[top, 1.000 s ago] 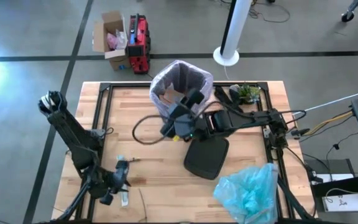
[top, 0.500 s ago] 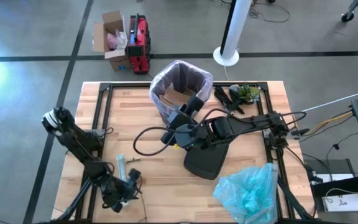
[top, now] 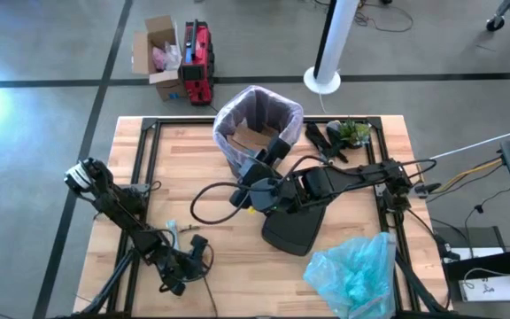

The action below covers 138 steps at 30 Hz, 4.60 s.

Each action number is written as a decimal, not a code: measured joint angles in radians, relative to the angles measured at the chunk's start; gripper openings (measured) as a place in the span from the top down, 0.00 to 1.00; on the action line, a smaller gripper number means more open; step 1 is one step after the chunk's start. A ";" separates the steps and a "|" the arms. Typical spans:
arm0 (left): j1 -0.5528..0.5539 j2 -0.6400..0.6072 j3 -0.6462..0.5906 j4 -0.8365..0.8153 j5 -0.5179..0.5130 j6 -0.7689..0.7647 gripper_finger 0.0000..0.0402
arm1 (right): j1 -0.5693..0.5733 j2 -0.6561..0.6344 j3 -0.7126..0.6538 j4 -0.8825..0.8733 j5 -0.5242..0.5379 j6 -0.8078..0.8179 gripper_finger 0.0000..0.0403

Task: Place trash/remove bag and relplace
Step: Put the black zip tie into the black trash bin

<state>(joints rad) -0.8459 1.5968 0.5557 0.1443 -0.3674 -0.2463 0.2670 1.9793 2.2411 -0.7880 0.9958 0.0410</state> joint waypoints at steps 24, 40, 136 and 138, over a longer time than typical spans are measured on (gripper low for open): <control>0.082 -0.120 -0.152 -0.223 -0.120 -0.256 0.83 | 0.135 0.001 -0.331 0.543 -0.475 0.102 0.54; 0.083 -0.145 -0.162 -0.220 -0.097 -0.260 0.84 | 0.197 0.404 -0.222 0.822 -0.630 0.258 0.44; 0.082 -0.145 -0.164 -0.193 -0.096 -0.249 0.85 | 0.184 0.616 -0.195 0.625 -0.868 0.152 0.97; 0.082 -0.145 -0.164 -0.193 -0.096 -0.249 0.84 | 0.184 0.616 -0.195 0.620 -0.866 0.182 0.99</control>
<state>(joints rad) -0.7639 1.4513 0.3920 -0.0486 -0.4629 -0.4953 0.4507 2.5950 2.0464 -0.1682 0.1299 0.2226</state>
